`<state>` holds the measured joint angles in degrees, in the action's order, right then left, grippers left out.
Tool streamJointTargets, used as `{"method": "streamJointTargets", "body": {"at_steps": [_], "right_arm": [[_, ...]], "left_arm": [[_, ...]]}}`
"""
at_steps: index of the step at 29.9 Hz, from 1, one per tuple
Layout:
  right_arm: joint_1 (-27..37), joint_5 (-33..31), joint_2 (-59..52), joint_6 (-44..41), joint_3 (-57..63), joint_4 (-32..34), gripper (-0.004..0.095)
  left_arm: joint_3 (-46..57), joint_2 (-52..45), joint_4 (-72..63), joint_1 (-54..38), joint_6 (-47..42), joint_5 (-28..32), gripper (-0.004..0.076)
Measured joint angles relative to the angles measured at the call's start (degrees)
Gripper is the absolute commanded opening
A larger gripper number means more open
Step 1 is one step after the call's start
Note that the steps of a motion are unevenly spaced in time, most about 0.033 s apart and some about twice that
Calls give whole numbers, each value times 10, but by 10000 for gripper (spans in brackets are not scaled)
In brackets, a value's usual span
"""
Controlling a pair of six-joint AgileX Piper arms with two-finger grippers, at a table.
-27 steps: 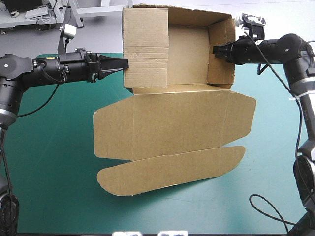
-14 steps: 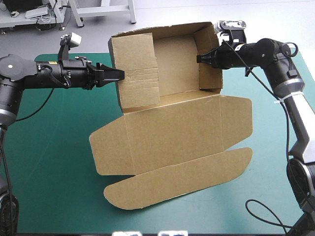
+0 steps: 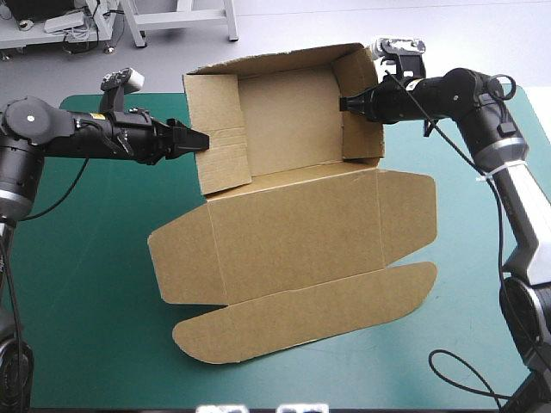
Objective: Fold the box
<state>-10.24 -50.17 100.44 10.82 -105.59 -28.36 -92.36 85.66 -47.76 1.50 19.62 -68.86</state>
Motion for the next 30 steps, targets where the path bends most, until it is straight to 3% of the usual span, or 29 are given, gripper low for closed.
{"method": "streamJointTargets", "body": {"at_steps": [6,10,14,19,30], "right_arm": [[-22,10,0,-14,0,31,-14],[-34,18,0,-21,1,52,-14],[-42,15,0,-28,1,55,-14],[-47,3,0,-32,1,55,-14],[-52,-30,0,-75,1,95,-14]], "left_arm": [[0,15,31,33,-3,50,374],[0,26,78,51,-7,82,319],[0,30,132,58,-27,103,204],[0,42,181,59,-50,116,-10],[1,62,194,62,-54,124,-9]]}}
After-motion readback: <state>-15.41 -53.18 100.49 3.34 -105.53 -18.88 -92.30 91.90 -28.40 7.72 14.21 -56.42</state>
